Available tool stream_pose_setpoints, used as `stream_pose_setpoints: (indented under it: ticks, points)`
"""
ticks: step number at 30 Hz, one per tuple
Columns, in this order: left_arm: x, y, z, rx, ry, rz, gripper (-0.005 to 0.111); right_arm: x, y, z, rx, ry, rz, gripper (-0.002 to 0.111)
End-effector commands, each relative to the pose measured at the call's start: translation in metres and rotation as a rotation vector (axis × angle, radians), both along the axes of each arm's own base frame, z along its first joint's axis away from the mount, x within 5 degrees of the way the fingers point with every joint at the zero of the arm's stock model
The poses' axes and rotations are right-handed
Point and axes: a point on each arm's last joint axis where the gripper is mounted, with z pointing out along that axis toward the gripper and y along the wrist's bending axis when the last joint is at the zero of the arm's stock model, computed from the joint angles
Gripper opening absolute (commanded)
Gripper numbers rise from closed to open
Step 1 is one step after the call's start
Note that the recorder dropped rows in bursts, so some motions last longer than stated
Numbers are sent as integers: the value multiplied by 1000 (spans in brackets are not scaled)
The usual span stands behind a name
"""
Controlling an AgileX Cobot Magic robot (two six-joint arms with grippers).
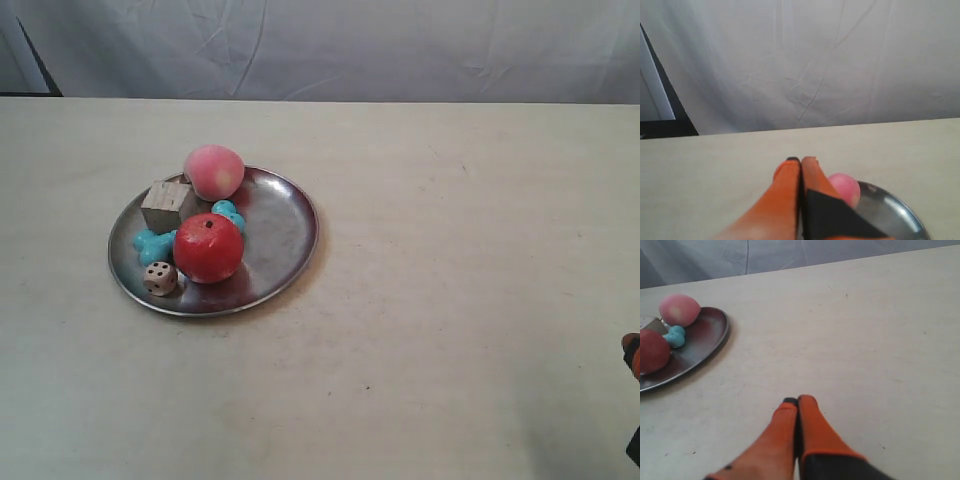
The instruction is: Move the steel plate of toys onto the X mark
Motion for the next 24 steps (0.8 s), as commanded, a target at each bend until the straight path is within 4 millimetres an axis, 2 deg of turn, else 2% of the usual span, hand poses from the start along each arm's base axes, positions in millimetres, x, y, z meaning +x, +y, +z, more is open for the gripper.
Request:
stream_pose_setpoints:
  ticks: [1,5,7,12,15,18,21,24]
  points:
    - [-34,4,3,-7,-118,5,0,0,0,0,0,-7,-3,0]
    - [-70,11,-26,-5,-228,30,0,0,0,0,0,-7,-3,0]
    - [-86,14,-49,-12,-270,50,0,0,0,0,0,-7,-3,0]
    - [-109,18,-112,-45,-344,89,0,0,0,0,0,-7,-3,0]
    - [-115,21,-145,-55,-367,124,0,0,0,0,0,-7,-3,0]
    - [-109,21,-173,-52,-301,137,0,0,0,0,0,-7,-3,0]
    - [-106,21,-190,-39,-250,138,0,0,0,-1,0,-5,-2,0]
    - [-106,21,-198,14,-195,129,0,0,0,-1,0,-5,-2,0]
